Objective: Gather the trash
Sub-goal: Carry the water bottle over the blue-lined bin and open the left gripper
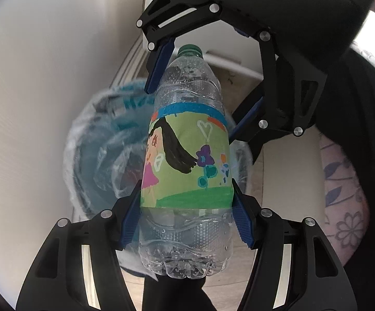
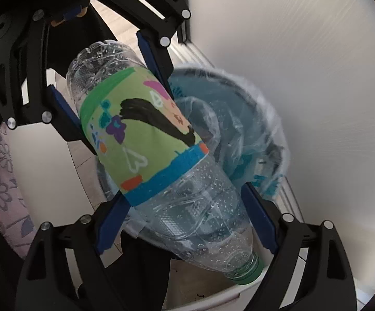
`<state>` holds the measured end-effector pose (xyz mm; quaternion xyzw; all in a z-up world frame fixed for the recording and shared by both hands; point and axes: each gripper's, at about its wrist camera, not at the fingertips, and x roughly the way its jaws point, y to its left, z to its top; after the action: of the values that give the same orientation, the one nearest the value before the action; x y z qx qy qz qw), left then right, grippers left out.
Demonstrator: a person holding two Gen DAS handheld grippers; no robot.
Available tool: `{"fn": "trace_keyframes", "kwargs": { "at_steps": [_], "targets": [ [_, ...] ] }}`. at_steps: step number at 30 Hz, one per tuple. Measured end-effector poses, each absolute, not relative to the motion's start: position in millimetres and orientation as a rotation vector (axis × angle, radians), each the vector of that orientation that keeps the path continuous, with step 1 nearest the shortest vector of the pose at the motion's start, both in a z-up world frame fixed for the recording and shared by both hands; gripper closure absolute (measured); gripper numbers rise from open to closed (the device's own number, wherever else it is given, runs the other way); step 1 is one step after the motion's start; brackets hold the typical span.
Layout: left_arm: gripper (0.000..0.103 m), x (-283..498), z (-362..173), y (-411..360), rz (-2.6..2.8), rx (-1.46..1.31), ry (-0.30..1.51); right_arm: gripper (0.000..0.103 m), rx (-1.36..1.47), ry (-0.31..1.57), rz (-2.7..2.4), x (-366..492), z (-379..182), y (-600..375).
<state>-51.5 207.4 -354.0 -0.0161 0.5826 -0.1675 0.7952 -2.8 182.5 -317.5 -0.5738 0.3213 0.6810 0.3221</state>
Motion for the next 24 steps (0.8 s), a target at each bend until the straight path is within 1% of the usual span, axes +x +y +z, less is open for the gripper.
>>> {"fn": "trace_keyframes", "kwargs": {
  "at_steps": [7, 9, 10, 11, 12, 13, 14, 19, 24],
  "targets": [
    [0.042, -47, -388, 213, -0.356, -0.060, 1.278, 0.021, -1.508, 0.878, 1.770, -2, -347, 191],
    [0.037, -45, -395, 213, -0.347, -0.061, 1.285, 0.019, -1.489, 0.880, 1.755, 0, -348, 189],
    [0.029, -44, -397, 213, -0.335, -0.062, 1.291, 0.019, -1.466, 0.875, 1.749, 1, -346, 188],
    [0.018, -45, -398, 210, -0.328, -0.061, 1.290, 0.017, -1.443, 0.867, 1.746, 2, -343, 186],
    [0.015, -46, -398, 209, -0.321, -0.058, 1.286, 0.014, -1.395, 0.866, 1.742, 6, -334, 184],
    [0.009, -46, -394, 209, -0.310, -0.055, 1.274, 0.012, -1.359, 0.875, 1.738, 10, -328, 182],
    [0.006, -47, -392, 208, -0.299, -0.054, 1.265, 0.012, -1.318, 0.886, 1.733, 14, -320, 181],
    [0.006, -45, -363, 211, -0.243, -0.068, 1.207, 0.010, -1.082, 0.877, 1.635, 43, -262, 165],
    [0.006, -34, -310, 203, -0.209, -0.014, 1.116, 0.010, -0.815, 0.835, 1.518, 68, -192, 129]
  ]
}}
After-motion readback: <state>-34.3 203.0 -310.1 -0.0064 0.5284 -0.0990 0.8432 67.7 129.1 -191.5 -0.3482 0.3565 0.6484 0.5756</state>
